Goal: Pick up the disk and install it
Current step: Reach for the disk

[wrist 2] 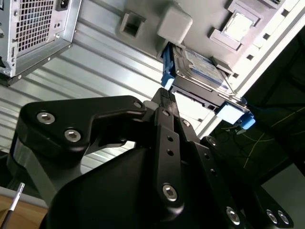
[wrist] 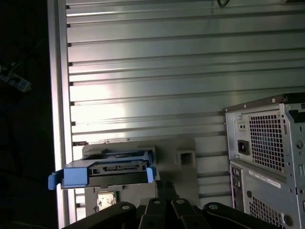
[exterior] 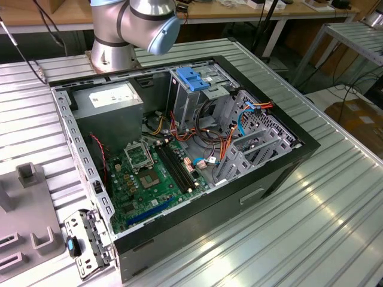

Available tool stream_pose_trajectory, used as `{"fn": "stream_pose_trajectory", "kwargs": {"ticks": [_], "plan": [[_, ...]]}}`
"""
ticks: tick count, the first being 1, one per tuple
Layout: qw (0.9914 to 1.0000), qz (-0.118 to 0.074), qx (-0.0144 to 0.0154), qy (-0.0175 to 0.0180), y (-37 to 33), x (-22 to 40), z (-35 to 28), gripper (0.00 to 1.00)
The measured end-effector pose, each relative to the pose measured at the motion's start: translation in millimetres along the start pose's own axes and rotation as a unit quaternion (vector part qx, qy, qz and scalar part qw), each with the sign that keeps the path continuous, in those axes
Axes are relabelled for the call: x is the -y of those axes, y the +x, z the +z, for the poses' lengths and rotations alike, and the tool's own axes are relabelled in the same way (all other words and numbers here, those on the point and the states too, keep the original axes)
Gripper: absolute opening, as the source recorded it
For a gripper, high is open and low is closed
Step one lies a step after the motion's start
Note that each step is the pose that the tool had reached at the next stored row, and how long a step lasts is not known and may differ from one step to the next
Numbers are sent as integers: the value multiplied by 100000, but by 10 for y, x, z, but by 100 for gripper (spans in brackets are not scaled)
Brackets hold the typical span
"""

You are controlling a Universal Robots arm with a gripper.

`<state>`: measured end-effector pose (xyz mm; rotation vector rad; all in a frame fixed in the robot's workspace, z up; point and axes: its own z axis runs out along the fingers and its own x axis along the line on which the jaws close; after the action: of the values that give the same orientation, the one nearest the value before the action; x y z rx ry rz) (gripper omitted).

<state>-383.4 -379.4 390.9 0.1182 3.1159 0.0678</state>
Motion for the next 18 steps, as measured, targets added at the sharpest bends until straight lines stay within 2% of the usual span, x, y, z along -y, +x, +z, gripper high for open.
{"fn": "stream_pose_trajectory", "kwargs": {"ticks": [3, 5, 7, 10, 18], "plan": [[100000, 2, -2, -23, 153, 8, -4, 11], [100000, 3, -5, -29, 204, 12, -5, 11], [100000, 2, 0, -41, 284, 18, -6, 11], [100000, 2, -7, -37, 355, 23, -9, 11], [100000, 5, -6, -43, 625, 43, -15, 11]]}}
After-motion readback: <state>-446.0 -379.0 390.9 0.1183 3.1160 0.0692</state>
